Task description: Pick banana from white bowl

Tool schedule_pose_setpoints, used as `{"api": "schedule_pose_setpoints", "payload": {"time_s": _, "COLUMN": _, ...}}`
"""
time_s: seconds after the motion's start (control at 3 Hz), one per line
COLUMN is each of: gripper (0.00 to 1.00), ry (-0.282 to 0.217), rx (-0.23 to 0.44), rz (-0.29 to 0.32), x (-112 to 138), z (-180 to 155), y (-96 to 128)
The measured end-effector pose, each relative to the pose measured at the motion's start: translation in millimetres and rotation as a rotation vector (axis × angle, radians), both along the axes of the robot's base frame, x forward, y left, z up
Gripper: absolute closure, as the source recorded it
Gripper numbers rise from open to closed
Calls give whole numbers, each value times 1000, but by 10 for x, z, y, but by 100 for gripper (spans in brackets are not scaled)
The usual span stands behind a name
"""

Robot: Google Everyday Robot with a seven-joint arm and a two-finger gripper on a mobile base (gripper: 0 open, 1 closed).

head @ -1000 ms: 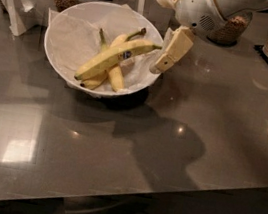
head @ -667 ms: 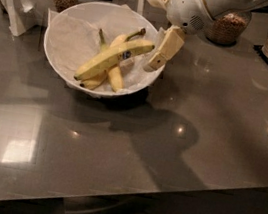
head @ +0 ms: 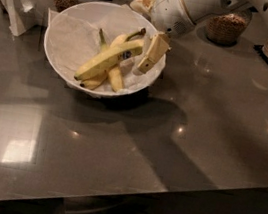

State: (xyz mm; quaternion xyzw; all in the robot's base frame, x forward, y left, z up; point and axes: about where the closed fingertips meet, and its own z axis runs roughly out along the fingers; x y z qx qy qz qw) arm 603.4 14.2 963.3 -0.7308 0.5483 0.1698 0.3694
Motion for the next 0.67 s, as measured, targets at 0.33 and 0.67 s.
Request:
{"api": "schedule_pose_setpoints", "payload": {"time_s": 0.33, "gripper": 16, "ry": 1, "rx": -21, "rz": 36, "x": 45, "z": -130, "y": 67}}
{"api": "schedule_pose_setpoints", "payload": {"time_s": 0.67, "gripper": 29, "ry": 9, "rx": -46, "rz": 63, "x": 81, "z": -265, "y": 93}}
